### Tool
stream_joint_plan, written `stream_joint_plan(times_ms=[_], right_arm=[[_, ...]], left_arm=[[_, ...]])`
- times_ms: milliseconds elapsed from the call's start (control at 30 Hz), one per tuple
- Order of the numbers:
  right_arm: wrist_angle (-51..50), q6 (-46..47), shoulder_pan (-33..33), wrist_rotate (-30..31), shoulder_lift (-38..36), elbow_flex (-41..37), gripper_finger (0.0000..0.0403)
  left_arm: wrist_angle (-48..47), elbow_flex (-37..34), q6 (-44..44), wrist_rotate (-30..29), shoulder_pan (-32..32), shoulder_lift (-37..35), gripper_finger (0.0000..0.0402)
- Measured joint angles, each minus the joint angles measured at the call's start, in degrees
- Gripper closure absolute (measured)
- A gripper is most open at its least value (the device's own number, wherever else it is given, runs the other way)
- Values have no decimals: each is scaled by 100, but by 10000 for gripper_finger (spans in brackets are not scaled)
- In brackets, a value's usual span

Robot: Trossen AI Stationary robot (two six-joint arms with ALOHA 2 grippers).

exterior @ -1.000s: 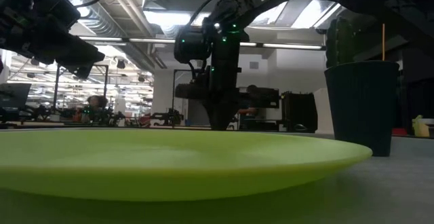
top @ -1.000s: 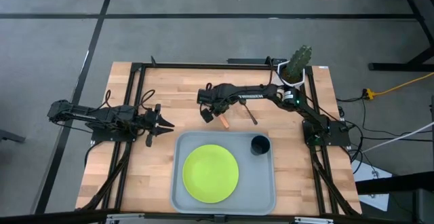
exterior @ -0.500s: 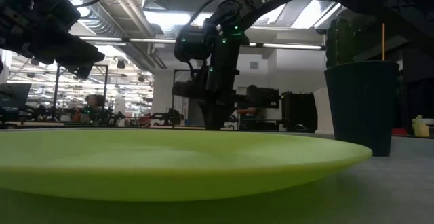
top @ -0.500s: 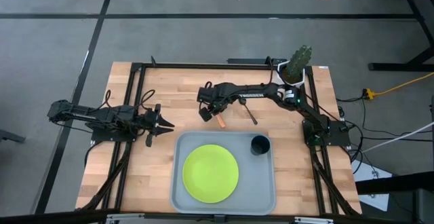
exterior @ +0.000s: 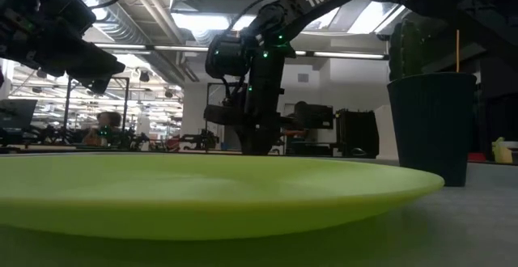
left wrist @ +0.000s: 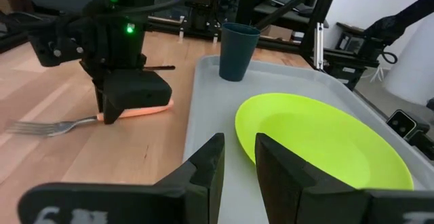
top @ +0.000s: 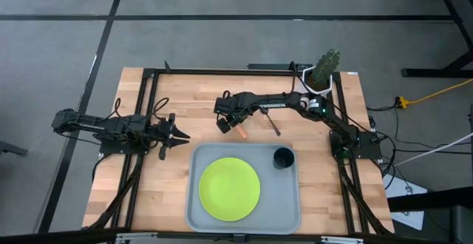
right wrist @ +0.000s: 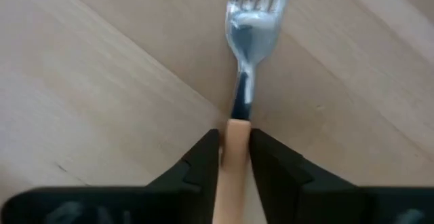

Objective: Pick and place plate/cup/fork/spoon on tray
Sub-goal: Put the orange fork beside the green plate on the gray tray

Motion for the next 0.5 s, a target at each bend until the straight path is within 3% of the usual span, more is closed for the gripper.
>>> stream_joint_plan(times_ms=[300,500], right_arm=[[-20,-107,2,6,4,7,314],[-37,-193,2,4,-1,7,361]], left_arm=[[3,0,0,-2,0,1,325],[3,0,0,1,0,-1,325]])
